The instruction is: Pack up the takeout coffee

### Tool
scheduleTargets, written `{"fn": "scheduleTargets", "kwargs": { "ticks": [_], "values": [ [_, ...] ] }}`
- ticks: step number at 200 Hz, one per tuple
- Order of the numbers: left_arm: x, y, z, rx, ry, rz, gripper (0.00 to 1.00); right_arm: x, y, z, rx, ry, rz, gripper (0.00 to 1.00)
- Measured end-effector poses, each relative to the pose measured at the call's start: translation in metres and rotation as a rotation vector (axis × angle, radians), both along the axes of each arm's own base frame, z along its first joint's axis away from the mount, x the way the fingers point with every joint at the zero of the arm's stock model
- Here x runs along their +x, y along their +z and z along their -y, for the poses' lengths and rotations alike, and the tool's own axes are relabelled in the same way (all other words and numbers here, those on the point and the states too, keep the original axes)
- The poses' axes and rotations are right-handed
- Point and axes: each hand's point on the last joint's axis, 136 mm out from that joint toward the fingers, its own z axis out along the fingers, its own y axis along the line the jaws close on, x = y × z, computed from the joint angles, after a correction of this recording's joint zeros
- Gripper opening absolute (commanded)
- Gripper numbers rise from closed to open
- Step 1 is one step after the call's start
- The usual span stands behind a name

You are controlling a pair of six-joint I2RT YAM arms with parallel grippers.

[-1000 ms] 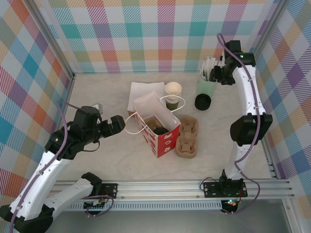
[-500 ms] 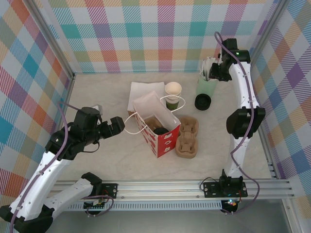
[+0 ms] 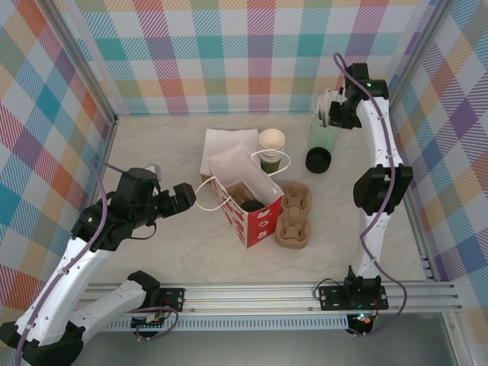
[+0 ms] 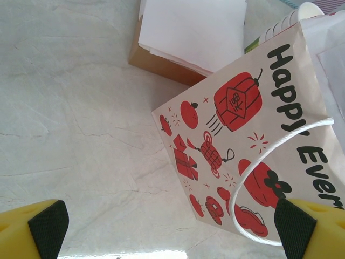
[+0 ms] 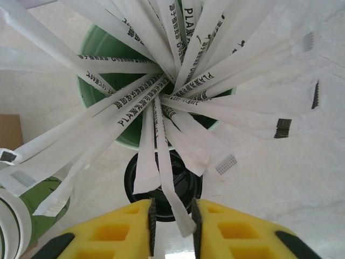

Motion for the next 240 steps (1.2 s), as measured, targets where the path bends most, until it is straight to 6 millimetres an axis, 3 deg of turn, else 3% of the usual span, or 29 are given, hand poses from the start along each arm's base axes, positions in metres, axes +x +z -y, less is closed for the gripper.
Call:
{"fn": "scheduleTargets", "kwargs": {
  "ticks": [66,133,153,240],
  "values": [
    [0.002,-0.003,0.001,0.008,0.002,-0.011,1.00,0.001,0.010,0.000,-0.010,0.016,0.022,0.02],
    [0.003,-0.004,0.001,0.011,0.002,-0.016,1.00,-0.005,0.016,0.001,-0.010,0.017,0.022,0.01],
    [0.003,-0.004,0.001,0.011,0.002,-0.016,1.00,-0.012,0.031,0.000,-0.008,0.020,0.045,0.00],
    [0.003,-0.004,0.001,0.011,0.002,-0.016,1.00,-0.065,0.132,-0.001,-0.009,0.026,0.256,0.00]
  ]
}}
